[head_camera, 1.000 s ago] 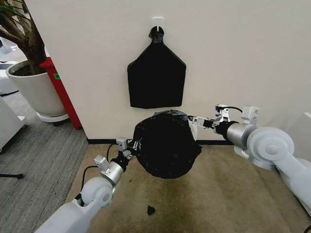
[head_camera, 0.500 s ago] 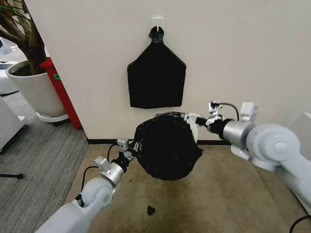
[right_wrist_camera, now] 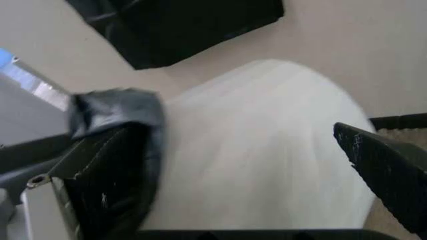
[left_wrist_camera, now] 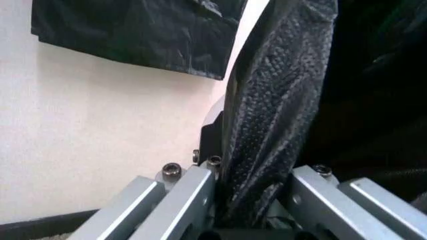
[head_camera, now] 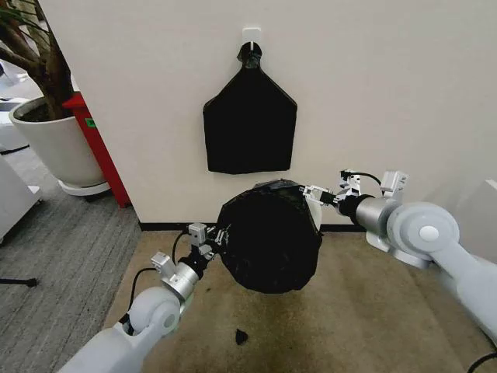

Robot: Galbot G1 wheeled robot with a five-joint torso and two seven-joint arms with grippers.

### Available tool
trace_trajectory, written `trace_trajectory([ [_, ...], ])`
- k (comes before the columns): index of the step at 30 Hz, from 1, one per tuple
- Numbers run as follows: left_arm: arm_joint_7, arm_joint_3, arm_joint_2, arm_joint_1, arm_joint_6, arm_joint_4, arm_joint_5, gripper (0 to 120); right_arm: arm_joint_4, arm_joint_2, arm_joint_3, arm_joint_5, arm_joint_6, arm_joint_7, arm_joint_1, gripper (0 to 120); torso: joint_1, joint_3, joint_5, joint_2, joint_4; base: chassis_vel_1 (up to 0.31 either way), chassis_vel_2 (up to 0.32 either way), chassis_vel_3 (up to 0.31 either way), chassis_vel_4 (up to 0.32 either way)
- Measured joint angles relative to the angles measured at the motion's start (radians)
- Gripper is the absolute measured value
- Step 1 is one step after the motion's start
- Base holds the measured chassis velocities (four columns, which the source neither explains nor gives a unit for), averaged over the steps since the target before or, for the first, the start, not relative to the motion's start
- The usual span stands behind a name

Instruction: Place the garbage bag over the trash bin.

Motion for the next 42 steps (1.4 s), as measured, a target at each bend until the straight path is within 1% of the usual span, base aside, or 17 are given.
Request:
trace_trajectory([
  [12, 0.003, -0.009, 0.0, 0.018, 0.013, 0.009, -0.026, 0, 0.078, -0.023, 0.037, 0.028, 0.027, 0.035, -0.04, 100, 0.0, 0.0, 0.0001, 0.0, 0.0001, 0.0, 0.0, 0.0, 0.0],
  [15, -0.003, -0.011, 0.001, 0.026, 0.02, 0.0, -0.042, 0, 0.117, -0.028, 0.084, 0.031, 0.04, 0.025, -0.085, 100, 0.0, 0.0, 0.0, 0.0, -0.0001, 0.0, 0.0, 0.0, 0.0],
  [17, -0.023, -0.011, 0.0, 0.028, 0.032, -0.008, -0.066, 0, 0.135, -0.026, 0.122, 0.031, 0.048, 0.017, -0.117, 100, 0.0, 0.0, 0.0, 0.0, -0.0001, 0.0, 0.0, 0.0, 0.0],
  [18, -0.056, -0.012, -0.003, 0.028, 0.049, -0.015, -0.104, 0, 0.142, -0.018, 0.168, 0.031, 0.054, 0.006, -0.153, 100, 0.0, 0.0, 0.0, 0.0, 0.0001, 0.0, 0.0, 0.0, 0.0],
  [19, -0.056, -0.012, -0.003, 0.028, 0.049, -0.015, -0.104, 0, 0.142, -0.018, 0.168, 0.031, 0.054, 0.006, -0.153, 100, 0.0, 0.0, 0.0, 0.0, 0.0001, 0.0, 0.0, 0.0, 0.0],
  [22, -0.166, -0.02, -0.015, 0.018, 0.104, -0.026, -0.205, 0, 0.131, 0.0, 0.3, 0.015, 0.062, -0.062, -0.259, 100, 0.0, 0.0, 0.0, 0.0, 0.0, 0.0, 0.0, 0.0, 0.0],
  [24, -0.278, -0.03, -0.021, 0.003, 0.156, -0.034, -0.311, 0, 0.113, 0.005, 0.392, -0.058, 0.066, -0.172, -0.374, 100, 0.0, 0.0, 0.0004, 0.0, 0.0001, 0.0, 0.0, 0.0, 0.0],
  [25, -0.309, -0.032, -0.022, -0.001, 0.167, -0.036, -0.342, 0, 0.106, 0.005, 0.416, -0.082, 0.066, -0.207, -0.411, 100, 0.0, 0.0, 0.0003, 0.0, 0.0, 0.0, 0.0, 0.0, 0.0],
  [26, -0.377, -0.038, -0.027, -0.014, 0.196, -0.044, -0.411, 0, 0.087, 0.007, 0.461, -0.135, 0.066, -0.29, -0.499, 100, 0.0, 0.0, -0.0001, 0.0, 0.0001, 0.0, 0.0, 0.0, 0.0],
  [27, -0.377, -0.038, -0.027, -0.014, 0.196, -0.044, -0.411, 0, 0.087, 0.007, 0.461, -0.135, 0.066, -0.29, -0.499, 100, 0.0, 0.0, -0.0001, 0.0, 0.0001, 0.0, 0.0, 0.0, 0.0],
  [30, -0.482, -0.043, -0.034, -0.043, 0.239, -0.06, -0.524, 0, 0.059, 0.033, 0.507, -0.246, 0.076, -0.44, -0.631, 100, 0.0, 0.0, 0.0004, 0.0, -0.0003, 0.0, 0.0, 0.0, 0.0],
  [32, -0.584, -0.041, -0.041, -0.081, 0.279, -0.069, -0.635, 0, 0.057, 0.077, 0.506, -0.331, 0.102, -0.527, -0.712, 100, 0.0, 0.0, 0.0001, 0.0, -0.0002, 0.0, 0.0, 0.0, 0.0],
  [34, -0.676, -0.039, -0.049, -0.121, 0.307, -0.072, -0.764, 0, 0.092, 0.135, 0.479, -0.365, 0.119, -0.542, -0.758, 100, 0.0, 0.0, 0.0001, 0.0, -0.0002, 0.0, 0.0, 0.0, 0.0],
  [35, -0.676, -0.039, -0.049, -0.121, 0.307, -0.072, -0.764, 0, 0.092, 0.135, 0.479, -0.365, 0.119, -0.542, -0.758, 100, 0.0, 0.0, 0.0001, 0.0, -0.0002, 0.0, 0.0, 0.0, 0.0],
  [37, -0.744, -0.045, -0.056, -0.15, 0.335, -0.072, -0.873, 0, 0.123, 0.187, 0.453, -0.376, 0.123, -0.53, -0.78, 100, 0.0, 0.0, 0.0, 0.0, -0.0002, 0.0, 0.0, 0.0, 0.0],
  [38, -0.776, -0.049, -0.058, -0.164, 0.353, -0.066, -0.939, 0, 0.146, 0.225, 0.44, -0.377, 0.124, -0.514, -0.795, 100, 0.0, 0.0, 0.0001, 0.0, -0.0002, 0.0, 0.0, 0.0, 0.0],
  [42, -0.847, -0.052, -0.071, -0.179, 0.411, -0.031, -1.064, 0, 0.212, 0.332, 0.396, -0.376, 0.125, -0.407, -0.836, 100, 0.0, 0.0, -0.0002, 0.0, 0.0001, 0.0, 0.0, 0.0, 0.0],
])
